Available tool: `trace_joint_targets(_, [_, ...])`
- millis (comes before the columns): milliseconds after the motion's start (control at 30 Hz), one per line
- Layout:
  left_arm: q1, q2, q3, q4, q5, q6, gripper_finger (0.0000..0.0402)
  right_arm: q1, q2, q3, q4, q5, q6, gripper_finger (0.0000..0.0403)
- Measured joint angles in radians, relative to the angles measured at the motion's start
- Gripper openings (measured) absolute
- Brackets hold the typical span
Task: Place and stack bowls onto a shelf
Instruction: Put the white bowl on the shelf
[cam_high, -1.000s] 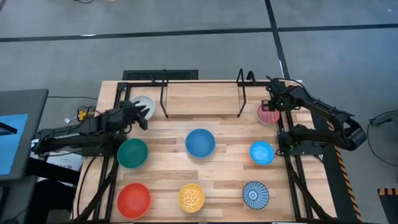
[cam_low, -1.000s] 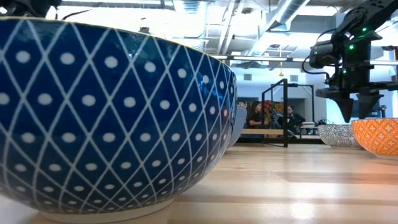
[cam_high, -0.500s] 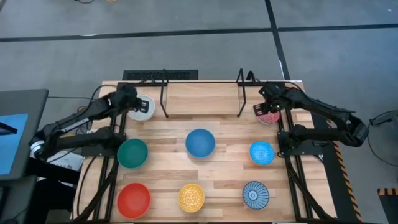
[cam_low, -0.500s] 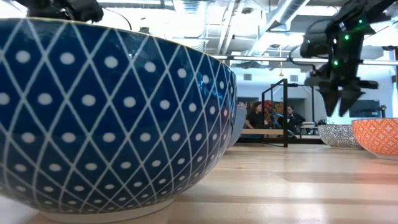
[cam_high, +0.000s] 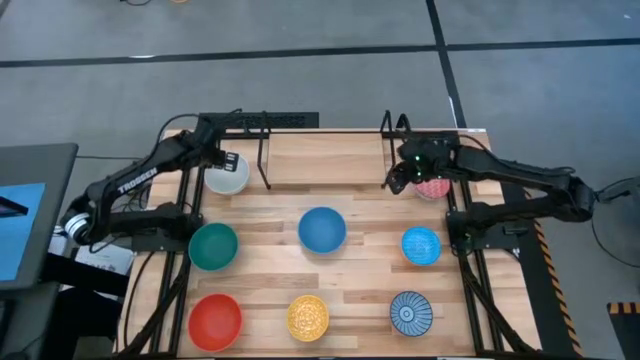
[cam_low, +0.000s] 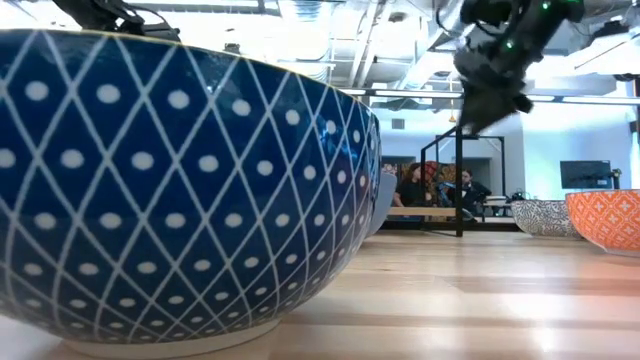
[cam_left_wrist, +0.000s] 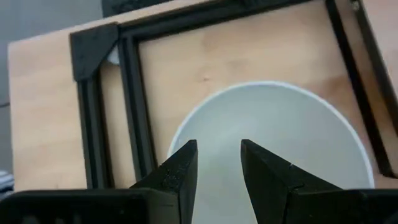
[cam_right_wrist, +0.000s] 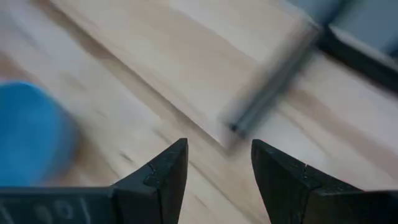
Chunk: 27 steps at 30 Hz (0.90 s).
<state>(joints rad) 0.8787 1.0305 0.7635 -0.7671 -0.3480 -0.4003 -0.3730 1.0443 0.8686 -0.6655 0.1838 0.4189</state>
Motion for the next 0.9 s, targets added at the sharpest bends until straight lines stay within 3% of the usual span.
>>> trace_joint_targets(167, [-0.001,0.004,0.002,-0.002,-0.012,0.003,0.0109,0.087,-0.007,0.001,0.16,-0.005,-0.097,0.0202])
trace_joint_targets(533, [-0.008,0.113,0.0,-0.047,-0.103,-0.107,0.0109,0.194,-0.016,0.001,0.176,0.052,-0.154,0.0202])
trace_joint_targets(767, [-0.045,0.206,0.0,0.096,0.058,-0.123,0.0109,0.166,-0.015,0.0,0.172,0.057,-0.185,0.0202])
trace_joint_targets(900, [-0.095,0.232,0.0,0.196,0.084,-0.131,0.0109,0.129,-0.018,0.0,0.173,0.057,-0.193,0.0202])
